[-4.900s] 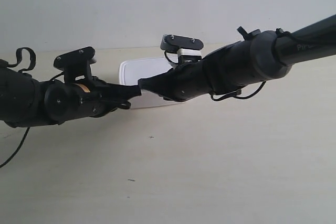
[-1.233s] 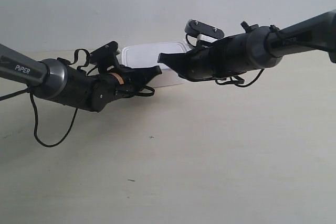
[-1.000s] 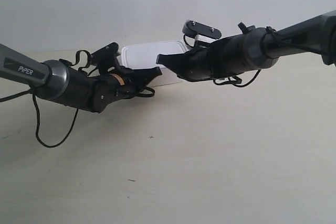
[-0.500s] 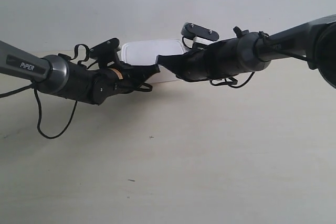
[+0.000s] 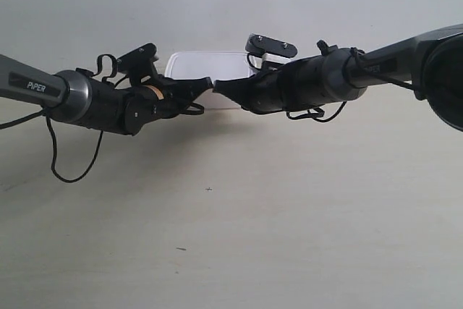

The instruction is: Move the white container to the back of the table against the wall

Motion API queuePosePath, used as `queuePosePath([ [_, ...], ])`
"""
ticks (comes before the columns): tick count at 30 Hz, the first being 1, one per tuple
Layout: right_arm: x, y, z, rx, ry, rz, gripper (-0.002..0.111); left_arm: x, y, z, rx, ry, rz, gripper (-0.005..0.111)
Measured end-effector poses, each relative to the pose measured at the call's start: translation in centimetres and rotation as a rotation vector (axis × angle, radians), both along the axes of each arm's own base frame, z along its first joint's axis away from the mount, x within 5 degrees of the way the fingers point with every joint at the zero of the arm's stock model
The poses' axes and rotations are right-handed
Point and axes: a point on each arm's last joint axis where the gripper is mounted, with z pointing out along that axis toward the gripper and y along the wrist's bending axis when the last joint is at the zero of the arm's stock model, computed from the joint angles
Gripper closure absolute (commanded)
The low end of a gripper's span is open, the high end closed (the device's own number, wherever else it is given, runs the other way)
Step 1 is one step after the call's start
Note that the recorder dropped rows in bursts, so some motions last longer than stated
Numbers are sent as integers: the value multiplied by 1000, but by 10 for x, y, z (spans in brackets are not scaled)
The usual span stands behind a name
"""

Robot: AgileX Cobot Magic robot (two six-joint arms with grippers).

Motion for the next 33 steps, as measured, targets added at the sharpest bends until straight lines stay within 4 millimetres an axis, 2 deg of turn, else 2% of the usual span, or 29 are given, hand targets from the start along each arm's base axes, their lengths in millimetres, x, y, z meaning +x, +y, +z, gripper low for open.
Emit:
queuePosePath([
  [12, 2, -3, 1, -56, -23, 1, 108, 1, 0, 2, 3, -8, -3, 107],
  [20, 6, -7, -14, -68, -8, 11, 108, 2, 0, 2, 4, -14, -4, 107],
  [29, 16, -1, -4, -31, -43, 32, 108, 9, 7, 4, 5, -39, 11, 107],
  [33, 19, 0, -7, -29, -48, 32, 108, 14, 7, -5, 9, -18, 14, 107],
])
